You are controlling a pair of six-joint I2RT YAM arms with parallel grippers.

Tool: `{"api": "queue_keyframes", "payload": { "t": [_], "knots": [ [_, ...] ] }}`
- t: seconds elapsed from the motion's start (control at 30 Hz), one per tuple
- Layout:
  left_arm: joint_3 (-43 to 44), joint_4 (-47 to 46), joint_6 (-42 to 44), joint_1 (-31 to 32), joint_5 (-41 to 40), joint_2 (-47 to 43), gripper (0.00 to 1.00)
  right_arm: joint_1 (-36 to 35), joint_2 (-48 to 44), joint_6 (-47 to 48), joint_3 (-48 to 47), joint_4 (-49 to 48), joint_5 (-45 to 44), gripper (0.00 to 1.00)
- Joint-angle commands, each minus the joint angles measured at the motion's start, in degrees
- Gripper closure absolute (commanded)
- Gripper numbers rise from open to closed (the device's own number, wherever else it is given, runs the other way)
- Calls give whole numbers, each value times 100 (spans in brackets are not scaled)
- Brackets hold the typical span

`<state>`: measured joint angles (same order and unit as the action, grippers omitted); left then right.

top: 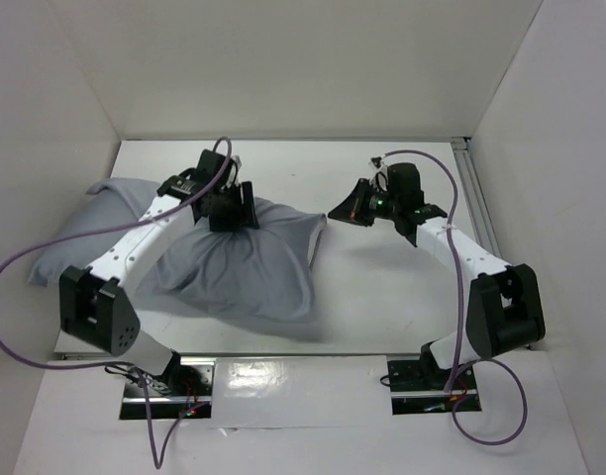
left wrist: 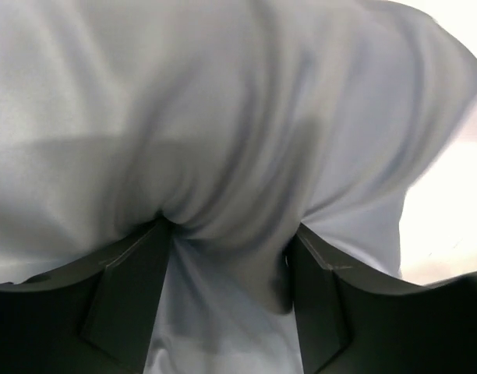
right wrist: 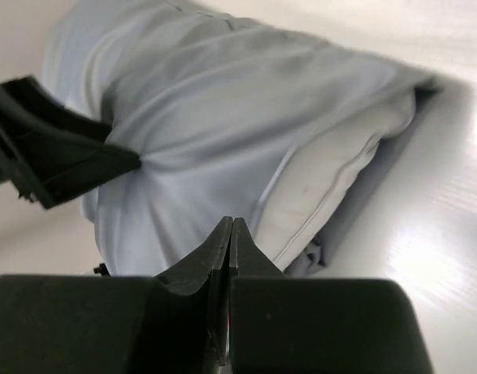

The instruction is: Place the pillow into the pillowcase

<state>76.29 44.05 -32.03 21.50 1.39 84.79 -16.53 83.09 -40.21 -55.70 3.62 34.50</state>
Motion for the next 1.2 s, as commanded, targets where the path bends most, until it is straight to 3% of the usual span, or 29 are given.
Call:
{"api": "queue_keyframes", "payload": {
  "t": [0.0, 0.07, 0.17, 0.23, 0.37, 0.4, 0.5, 0.67, 0.9, 1.03, 1.07, 1.17],
  "knots": [
    [639, -662, 575, -102, 704, 625, 29, 45, 76, 92, -301, -116, -110, 100],
    [1220, -425, 733, -50, 758, 802, 29, 45, 76, 92, -135, 7, -110, 98],
    [2098, 249, 987, 510, 531, 942, 28, 45, -318, -109, 418, 7, -110, 84],
    [2825, 690, 1093, 898, -55, 1091, 26, 45, -547, -172, 813, 7, -206, 76],
    [3628, 1447, 1086, 2014, -1311, 1442, 22, 168, -1171, -312, 1245, 305, -348, 48],
    [3786, 1570, 963, 2417, -1578, 1565, 20, 220, -1268, -243, 1246, 428, -417, 32],
    [4384, 2001, 708, 2841, -2333, 2250, 17, 466, -1628, -111, 1299, 1131, -733, 19],
    [5473, 2721, 233, 3256, -3459, 3637, 15, 923, -2147, 145, 1605, 2167, -884, 17],
    [5396, 2881, 92, 3256, -4005, 4519, 14, 1336, -2850, 338, 2063, 2767, -884, 16],
    [5747, 3398, -14, 3308, -4445, 4809, 42, 1390, -2904, 338, 2204, 2575, -621, 16],
    [5800, 3399, -14, 3308, -4445, 4679, 58, 1390, -2825, 338, 2265, 2478, -455, 16],
    [6081, 3399, 109, 3308, -4095, 4118, 71, 1338, -2527, 163, 2327, 1872, -94, 21]
  ]
}}
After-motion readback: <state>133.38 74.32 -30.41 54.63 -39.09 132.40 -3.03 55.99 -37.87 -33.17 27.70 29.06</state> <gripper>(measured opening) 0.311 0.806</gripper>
